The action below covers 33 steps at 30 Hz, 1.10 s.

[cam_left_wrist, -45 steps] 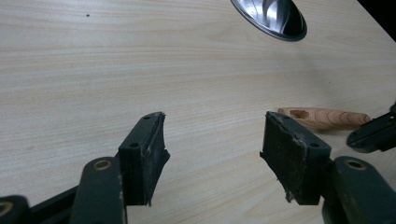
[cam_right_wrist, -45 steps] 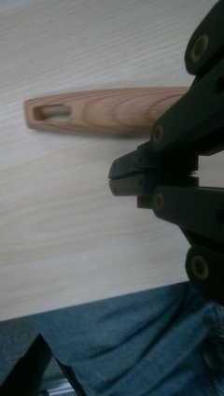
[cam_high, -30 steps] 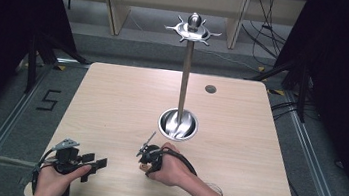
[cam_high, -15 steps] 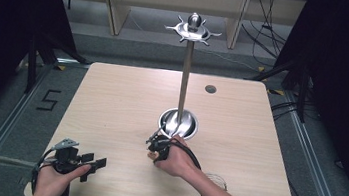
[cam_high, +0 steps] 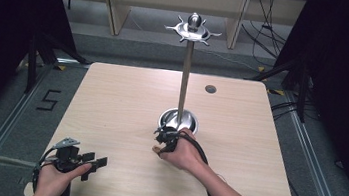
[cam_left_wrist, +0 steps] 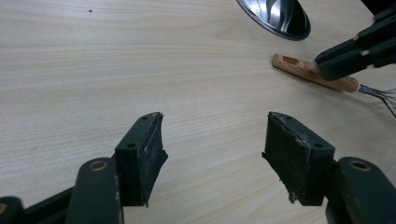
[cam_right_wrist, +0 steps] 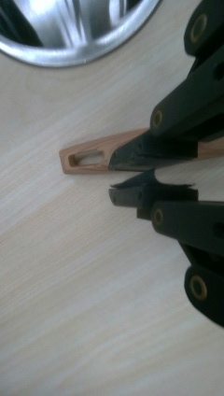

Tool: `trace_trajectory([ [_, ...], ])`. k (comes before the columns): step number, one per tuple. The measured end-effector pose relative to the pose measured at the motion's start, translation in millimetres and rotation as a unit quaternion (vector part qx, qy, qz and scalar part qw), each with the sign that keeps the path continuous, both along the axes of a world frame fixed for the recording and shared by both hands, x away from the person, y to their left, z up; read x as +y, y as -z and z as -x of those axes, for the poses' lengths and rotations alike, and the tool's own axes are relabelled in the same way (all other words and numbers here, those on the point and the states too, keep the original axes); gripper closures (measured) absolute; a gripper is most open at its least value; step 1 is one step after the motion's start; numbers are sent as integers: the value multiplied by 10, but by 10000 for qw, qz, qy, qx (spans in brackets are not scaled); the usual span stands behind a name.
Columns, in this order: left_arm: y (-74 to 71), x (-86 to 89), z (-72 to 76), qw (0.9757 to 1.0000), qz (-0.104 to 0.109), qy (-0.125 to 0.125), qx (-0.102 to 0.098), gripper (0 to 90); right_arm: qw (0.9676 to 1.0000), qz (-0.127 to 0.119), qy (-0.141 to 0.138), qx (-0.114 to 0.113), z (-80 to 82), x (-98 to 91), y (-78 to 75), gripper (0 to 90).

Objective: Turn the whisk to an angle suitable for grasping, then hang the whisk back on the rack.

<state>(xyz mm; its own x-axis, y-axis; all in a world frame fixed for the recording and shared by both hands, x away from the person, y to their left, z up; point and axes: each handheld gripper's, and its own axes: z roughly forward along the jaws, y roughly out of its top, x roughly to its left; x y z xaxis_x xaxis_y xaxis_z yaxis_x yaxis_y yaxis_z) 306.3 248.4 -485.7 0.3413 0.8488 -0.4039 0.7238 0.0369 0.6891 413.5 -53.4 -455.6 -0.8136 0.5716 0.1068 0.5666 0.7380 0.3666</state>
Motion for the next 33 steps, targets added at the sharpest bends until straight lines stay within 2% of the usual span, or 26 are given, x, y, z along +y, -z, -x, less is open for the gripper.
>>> trace_trajectory([
  [1, 0, -3, -4, 10000, -23, -4, 43, 363, 9999, 71, -107, 9, -13, -47, -48, 752],
  [4, 1, -12, -7, 10000, -46, -27, 59, 363, 9996, 222, -162, -90, -64, -208, -124, 707],
  [6, 7, -15, 4, 10000, -72, -7, 69, 363, 9987, 483, -163, 49, -84, -309, -118, 667],
  [7, 10, -17, 13, 10000, -56, -10, 72, 363, 9983, 539, -208, 104, -90, -352, -102, 657],
  [9, 10, -6, 33, 10000, -67, 3, 60, 363, 9960, 753, -421, 222, -101, -425, -59, 625],
  [10, 11, 3, 43, 10000, -73, 1, 61, 363, 9950, 855, -369, 352, -88, -436, -52, 621],
  [11, 9, 12, 52, 10000, -46, -21, 62, 363, 9925, 1074, -415, 420, -102, -466, -52, 614],
  [12, 8, 22, 59, 10000, -51, -67, 43, 363, 9915, 1140, -455, 439, -110, -477, -41, 605],
  [13, 5, 30, 60, 10000, -28, -74, 29, 363, 9918, 1091, -447, 503, -112, -488, -20, 602],
  [14, 4, 40, 57, 10000, -56, -72, 29, 363, 9898, 1263, -465, 463, -114, -483, -27, 598],
  [15, 14, 32, 51, 9999, -19, -119, -28, 363, 9898, 1244, -508, 482, -119, -484, -16, 595],
  [16, 8, 39, 46, 9999, -67, -69, 50, 363, 9896, 1217, -575, 515, -124, -481, -1, 592],
  [17, 14, 34, 38, 9999, -66, -69, 50, 363, 9901, 1184, -514, 552, -116, -475, 9, 591],
  [18, 15, 26, 31, 9999, -72, -64, 71, 363, 9898, 1166, -666, 468, -129, -467, 21, 587],
  [20, 17, 7, 23, 9999, -86, -67, 76, 363, 9896, 1181, -714, 415, -129, -453, 28, 583],
  [21, 11, -3, 25, 9999, -108, -58, 103, 363, 9889, 1185, -698, 559, -120, -440, 35, 582],
  [22, 15, -10, 30, 9999, -90, -50, 65, 363, 9904, 978, -787, 586, -128, -439, 75, 580],
  [23, 15, -10, 30, 9999, -90, -50, 65, 364, 9904, 978, -787, 586, -128, -439, 75, 580],
  [25, 13, 5, 47, 9999, -115, -36, 55, 363, 9900, 1025, -711, 665, -111, -392, 81, 580],
  [26, 17, 9, 51, 9999, -115, -53, 58, 363, 9896, 1009, -809, 635, -123, -379, 102, 580],
  [27, 18, 15, 53, 9999, -113, -45, 70, 363, 9873, 1265, -789, 546, -118, -350, 77, 581],
  [28, 28, 17, 55, 9999, -77, -55, 34, 363, 9871, 1261, -865, 482, -124, -341, 98, 582],
  [30, 26, 23, 60, 9999, -96, -38, 64, 363, 9866, 1348, -767, 507, -104, -285, 98, 588],
  [31, 24, 23, 62, 9999, -92, -37, 65, 363, 9855, 1322, -985, 399, -132, -283, 124, 592],
  [32, 21, 25, 63, 9999, -98, -27, 53, 363, 9859, 1350, -872, 461, -118, -257, 130, 596],
  [33, 20, 25, 64, 9999, -90, -29, 35, 363, 9853, 1371, -919, 439, -124, -239, 142, 601],
])
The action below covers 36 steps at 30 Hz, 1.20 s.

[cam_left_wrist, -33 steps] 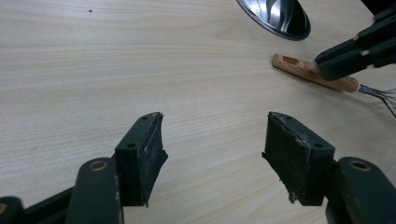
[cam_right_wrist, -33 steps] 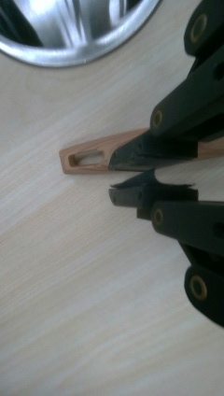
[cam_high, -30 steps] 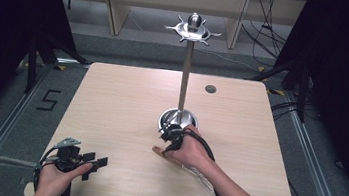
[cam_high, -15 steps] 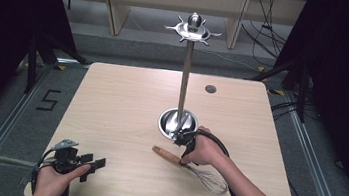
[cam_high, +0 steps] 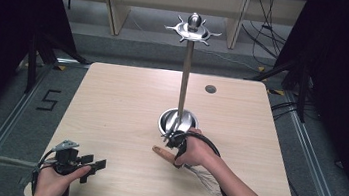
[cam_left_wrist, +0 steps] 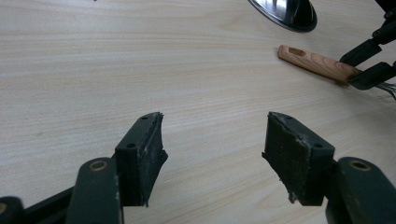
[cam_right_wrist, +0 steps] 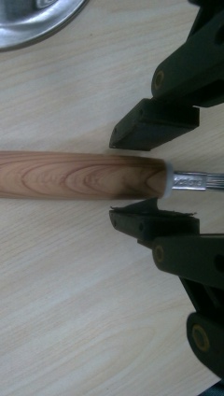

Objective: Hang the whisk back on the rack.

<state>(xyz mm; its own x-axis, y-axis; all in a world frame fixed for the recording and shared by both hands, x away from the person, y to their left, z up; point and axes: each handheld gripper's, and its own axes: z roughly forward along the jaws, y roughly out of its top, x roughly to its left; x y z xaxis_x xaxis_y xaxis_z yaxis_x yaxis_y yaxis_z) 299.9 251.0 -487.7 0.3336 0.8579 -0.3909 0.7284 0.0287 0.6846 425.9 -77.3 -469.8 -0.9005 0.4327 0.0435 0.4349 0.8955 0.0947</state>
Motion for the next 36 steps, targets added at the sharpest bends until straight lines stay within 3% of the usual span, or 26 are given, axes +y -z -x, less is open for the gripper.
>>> trace_trajectory([
  [9, -3, -9, -11, 10000, 3, 44, 11, 363, 9997, 190, -178, 26, -34, 90, 66, 657],
  [11, -7, 14, -9, 9998, -144, 158, 47, 363, 9997, 253, -49, 21, -18, 92, 67, 677],
  [13, 0, -13, -8, 10000, -5, 28, 9, 363, 9996, 269, -10, 7, -12, 88, 67, 689],
  [18, 5, -12, -7, 10000, 46, 4, -5, 363, 9997, 246, 46, -78, 18, 78, 59, 694],
  [24, -2, -10, -8, 10000, 26, 7, 26, 363, 9993, -36, 139, -355, 51, 26, -60, 695],
  [25, 0, -3, -9, 10000, 27, 17, 19, 363, 9989, -204, 307, -286, 83, 32, -96, 694],
  [27, 2, 0, -8, 10000, 27, 5, 13, 363, 9981, -371, 207, -446, 76, -25, -147, 695],
  [30, 4, -3, -6, 10000, 31, -3, 24, 363, 9960, -616, 372, -526, 106, -105, -242, 695],
  [35, 6, -7, -7, 10000, 28, -7, 32, 363, 9878, -1130, 638, -858, 155, -262, -367, 695],
  [36, 7, -3, -7, 10000, 8, -4, 35, 363, 9860, -1157, 805, -889, 174, -290, -399, 695],
])
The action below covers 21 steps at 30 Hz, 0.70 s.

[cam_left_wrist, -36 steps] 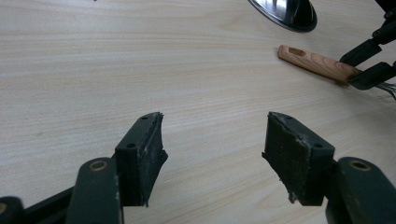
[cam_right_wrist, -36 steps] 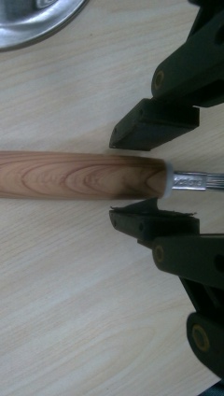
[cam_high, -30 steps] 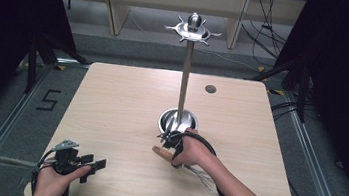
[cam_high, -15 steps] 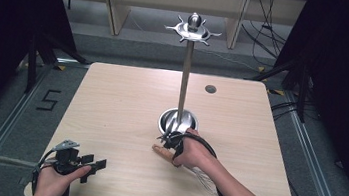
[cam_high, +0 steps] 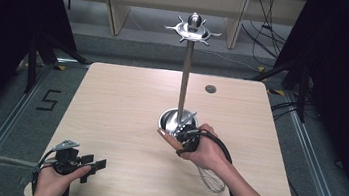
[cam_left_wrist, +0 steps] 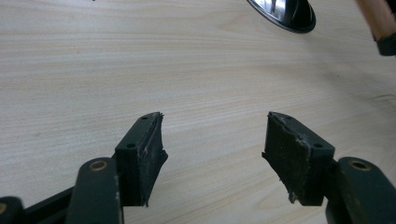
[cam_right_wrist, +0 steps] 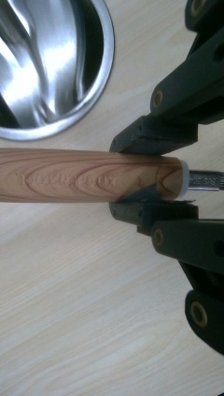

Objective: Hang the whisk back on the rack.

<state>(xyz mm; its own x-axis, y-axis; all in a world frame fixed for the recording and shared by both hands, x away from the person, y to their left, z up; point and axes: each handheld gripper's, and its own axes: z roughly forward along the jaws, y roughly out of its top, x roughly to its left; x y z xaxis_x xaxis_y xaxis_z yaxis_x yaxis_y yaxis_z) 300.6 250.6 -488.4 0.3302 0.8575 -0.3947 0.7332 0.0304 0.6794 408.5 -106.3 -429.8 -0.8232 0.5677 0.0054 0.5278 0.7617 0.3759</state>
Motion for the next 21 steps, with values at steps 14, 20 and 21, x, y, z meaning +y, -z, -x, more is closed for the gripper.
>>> trace_trajectory([
  [14, 9, 1, 0, 10000, 23, -22, 5, 363, 9921, -887, 461, -757, 138, -392, -163, 696],
  [20, 9, 28, 1, 9999, -106, 78, 52, 363, 9848, -1342, 574, -942, 177, -599, -205, 696],
  [21, 16, 1, -1, 10000, 28, -53, 16, 363, 9846, -1315, 697, -922, 195, -621, -223, 696],
])
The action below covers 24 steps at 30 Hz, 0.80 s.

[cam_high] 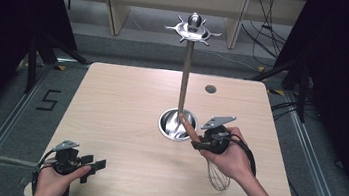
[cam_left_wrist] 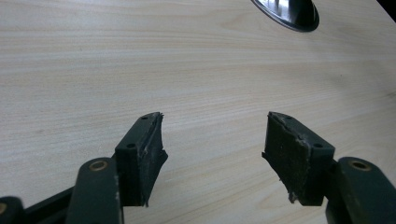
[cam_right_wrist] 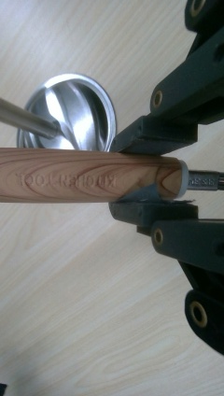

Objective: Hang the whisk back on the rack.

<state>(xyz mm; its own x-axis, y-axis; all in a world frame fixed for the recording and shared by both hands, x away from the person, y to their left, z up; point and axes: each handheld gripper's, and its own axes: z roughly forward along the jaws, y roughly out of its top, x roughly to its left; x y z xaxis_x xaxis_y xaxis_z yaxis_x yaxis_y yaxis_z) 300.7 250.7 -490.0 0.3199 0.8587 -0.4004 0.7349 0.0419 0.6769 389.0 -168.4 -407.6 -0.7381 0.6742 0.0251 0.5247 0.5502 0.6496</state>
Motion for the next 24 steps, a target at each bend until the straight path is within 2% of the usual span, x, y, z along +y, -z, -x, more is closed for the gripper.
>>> trace_trajectory([
  [1, -1, 11, 0, 10000, -46, 44, 26, 363, 9999, -103, -74, -85, -8, -42, -7, 696],
  [2, 1, 1, -1, 10000, 5, -1, 14, 363, 9997, -181, -16, -132, 2, -66, -15, 696],
  [3, 1, 2, -1, 10000, 5, -2, 10, 363, 9991, -245, -117, -320, -15, -96, -8, 695],
  [4, 1, 2, -1, 10000, 5, -2, 10, 363, 9990, -298, -34, -338, -5, -120, -19, 695],
  [5, 1, 3, -1, 10000, 2, -2, 12, 363, 9991, -339, 98, -218, 19, -147, -41, 695],
  [6, 1, 2, -1, 10000, 3, -5, 12, 363, 9979, -435, 217, -418, 22, -158, -23, 696],
  [7, 1, 2, 0, 10000, 1, -1, 14, 363, 9986, -398, 203, -281, 38, -192, -61, 696],
  [8, 1, 2, 0, 10000, 1, -1, 14, 363, 9979, -462, 215, -394, 38, -212, -52, 696],
  [15, -5, 5, 4, 10000, -20, -19, 7, 363, 9943, -799, 405, -577, 60, -331, -55, 696],
  [19, -7, 5, 3, 10000, -14, -17, 7, 363, 9933, -885, 427, -614, 68, -356, -65, 696],
  [20, -7, 4, 3, 10000, -16, -22, 4, 363, 9924, -903, 435, -721, 60, -367, -63, 696],
  [22, -5, 5, 4, 10000, -28, -21, 2, 364, 9909, -1035, 482, -711, 73, -375, -72, 696],
  [23, -5, 5, 3, 10000, -26, -20, 3, 363, 9910, -971, 438, -807, 64, -393, -80, 696],
  [24, -5, 4, 3, 10000, -26, -20, 5, 364, 9910, -995, 402, -800, 57, -397, -77, 696],
])
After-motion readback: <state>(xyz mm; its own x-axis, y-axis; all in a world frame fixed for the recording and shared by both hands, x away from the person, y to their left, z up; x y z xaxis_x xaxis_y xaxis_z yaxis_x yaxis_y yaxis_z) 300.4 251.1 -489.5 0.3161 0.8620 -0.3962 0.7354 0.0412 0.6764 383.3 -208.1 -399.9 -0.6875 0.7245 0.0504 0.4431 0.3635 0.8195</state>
